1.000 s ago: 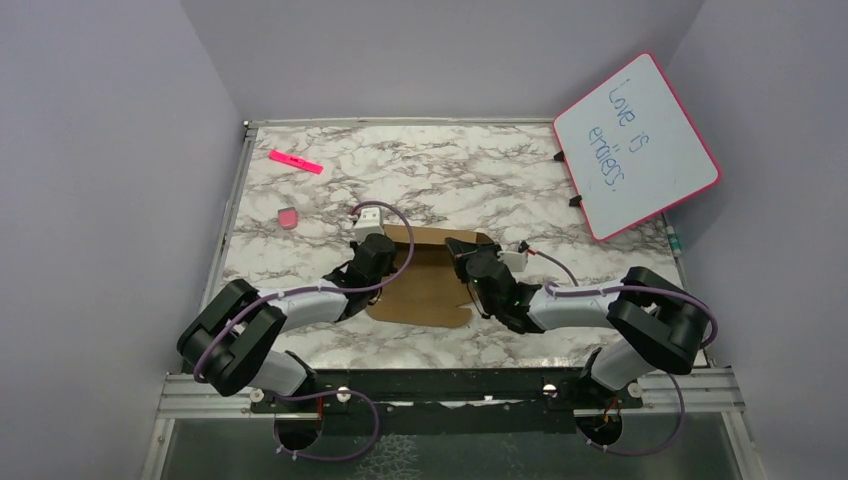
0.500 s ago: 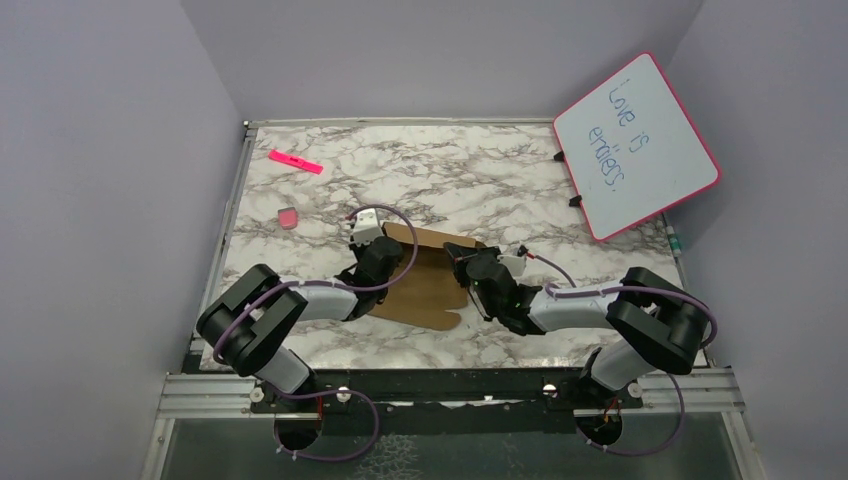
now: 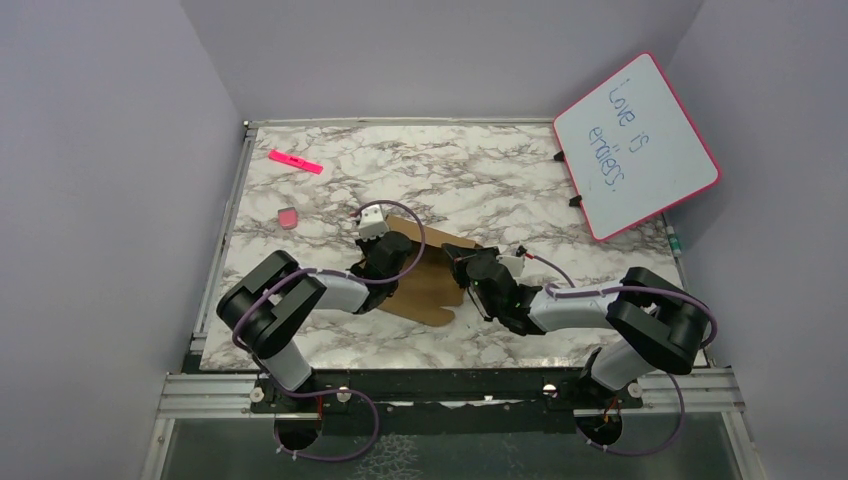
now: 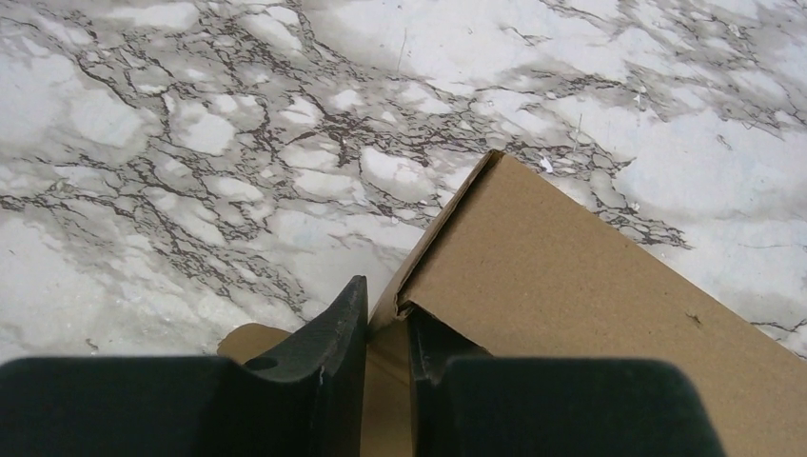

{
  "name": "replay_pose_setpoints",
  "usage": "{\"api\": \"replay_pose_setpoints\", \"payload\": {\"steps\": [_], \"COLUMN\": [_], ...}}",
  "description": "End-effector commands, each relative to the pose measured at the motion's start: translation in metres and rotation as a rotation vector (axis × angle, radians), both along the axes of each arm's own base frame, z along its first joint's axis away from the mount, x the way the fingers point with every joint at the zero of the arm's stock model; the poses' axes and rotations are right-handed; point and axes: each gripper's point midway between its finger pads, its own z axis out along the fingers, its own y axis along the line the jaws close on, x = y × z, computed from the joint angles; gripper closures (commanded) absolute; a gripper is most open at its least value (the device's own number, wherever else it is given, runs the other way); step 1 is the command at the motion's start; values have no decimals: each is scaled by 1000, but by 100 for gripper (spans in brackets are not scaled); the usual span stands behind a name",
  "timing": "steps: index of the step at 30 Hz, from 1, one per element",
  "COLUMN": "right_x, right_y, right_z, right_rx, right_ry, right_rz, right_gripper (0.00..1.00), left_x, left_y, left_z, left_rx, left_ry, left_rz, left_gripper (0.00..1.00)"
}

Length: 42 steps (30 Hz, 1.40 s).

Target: Fold the paper box

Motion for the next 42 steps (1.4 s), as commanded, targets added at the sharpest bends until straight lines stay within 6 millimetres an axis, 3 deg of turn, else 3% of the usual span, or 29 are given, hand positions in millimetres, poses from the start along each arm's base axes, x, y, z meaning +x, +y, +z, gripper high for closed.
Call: {"api": "replay_pose_setpoints", "payload": {"steps": [1, 6, 10, 21, 29, 33, 39, 42], "right_x": [-11, -10, -10, -4, -3, -7, -19, -27], "right_y": [3, 4, 3, -2, -3, -3, -3, -6], "right_z": [-14, -13, -11, -3, 5, 7, 9, 7], "right_rx": [-26, -24, -34, -81, -116, -149, -274, -342], "right_ry": [46, 43, 30, -25, -71, -93, -148, -164], "right_rz": [45, 45, 44, 23, 35, 68, 174, 237], "right_gripper": [95, 95, 95, 91, 87, 78, 53, 44], "left_x": [12, 13, 8, -22, -55, -69, -87, -86], "left_y": [9, 9, 2, -4, -4, 2, 10, 12], "left_z": [7, 3, 4, 23, 26, 39, 57, 66], "left_rx": [-34, -39, -51, -132, -207, -200, -180, -188], "left_ry": [-58, -55, -39, -38, -6, 12, 63, 65], "left_rz": [114, 128, 68, -99, -202, -234, -273, -277], "left_gripper": [85, 87, 84, 62, 40, 29, 15, 11]}}
